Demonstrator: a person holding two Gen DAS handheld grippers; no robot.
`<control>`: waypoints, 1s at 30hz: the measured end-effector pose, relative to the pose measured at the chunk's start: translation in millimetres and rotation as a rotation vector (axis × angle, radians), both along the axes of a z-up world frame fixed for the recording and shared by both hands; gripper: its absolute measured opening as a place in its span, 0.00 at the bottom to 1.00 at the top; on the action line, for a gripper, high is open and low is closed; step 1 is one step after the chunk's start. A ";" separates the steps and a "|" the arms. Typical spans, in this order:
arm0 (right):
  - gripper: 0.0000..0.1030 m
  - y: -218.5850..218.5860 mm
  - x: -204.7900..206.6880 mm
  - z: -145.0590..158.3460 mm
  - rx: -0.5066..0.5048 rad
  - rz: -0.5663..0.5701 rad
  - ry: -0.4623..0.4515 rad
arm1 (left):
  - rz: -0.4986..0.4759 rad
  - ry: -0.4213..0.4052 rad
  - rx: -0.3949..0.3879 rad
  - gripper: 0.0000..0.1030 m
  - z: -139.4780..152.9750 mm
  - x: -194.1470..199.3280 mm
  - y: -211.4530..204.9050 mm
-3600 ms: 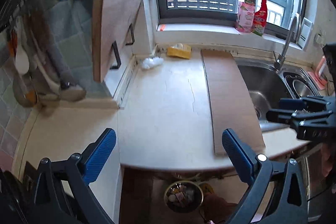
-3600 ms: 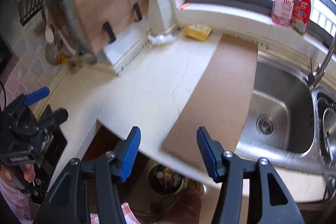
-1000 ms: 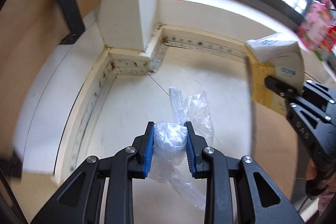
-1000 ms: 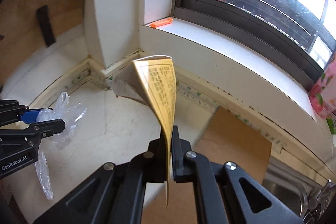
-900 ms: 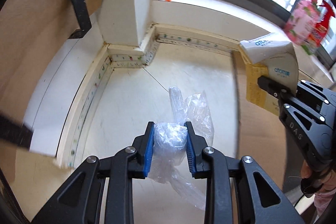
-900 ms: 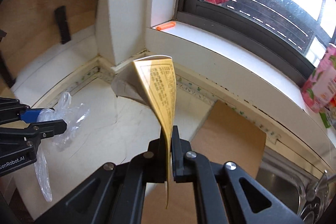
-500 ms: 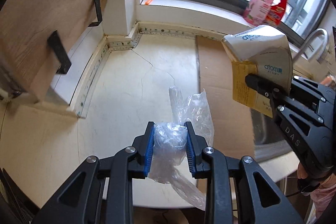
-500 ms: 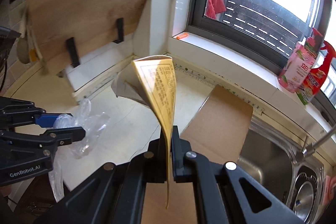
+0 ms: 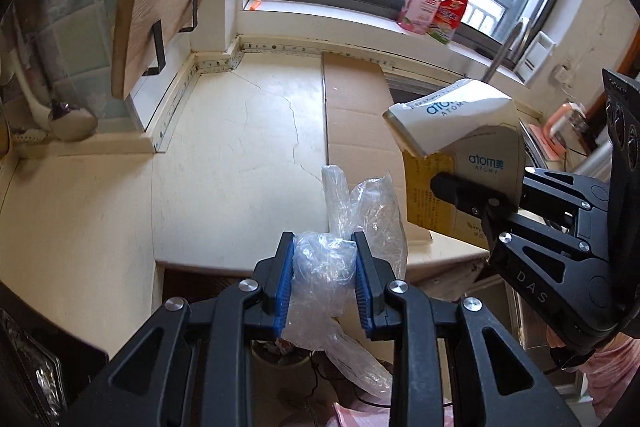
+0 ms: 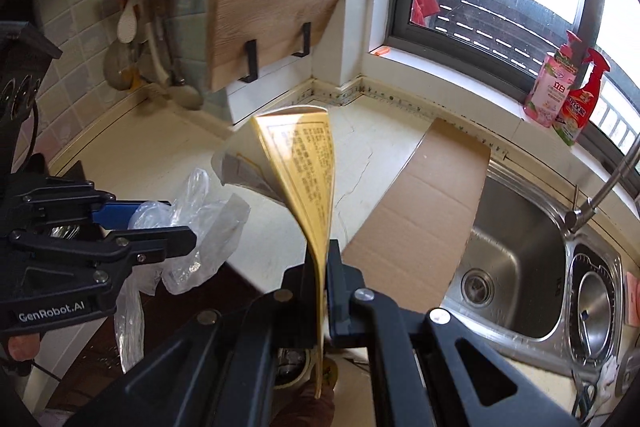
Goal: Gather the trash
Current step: 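Carry the plastic bag and yellow box down toward the bin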
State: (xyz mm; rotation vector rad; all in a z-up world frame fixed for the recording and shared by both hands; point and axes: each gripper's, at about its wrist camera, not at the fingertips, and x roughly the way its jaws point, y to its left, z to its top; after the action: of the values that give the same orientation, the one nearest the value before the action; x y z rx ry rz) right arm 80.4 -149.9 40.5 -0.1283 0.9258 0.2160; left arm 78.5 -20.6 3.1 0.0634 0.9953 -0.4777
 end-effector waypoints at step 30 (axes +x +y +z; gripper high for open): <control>0.03 36.7 -51.4 -244.8 0.093 -0.032 0.465 | 0.183 0.343 0.075 0.25 -261.3 -59.7 71.7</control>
State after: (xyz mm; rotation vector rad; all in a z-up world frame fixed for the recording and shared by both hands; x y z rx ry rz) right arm 29.0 -113.3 -204.3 0.0261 1.3765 0.2642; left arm 18.8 51.1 -258.2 -0.0446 1.3420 -0.2873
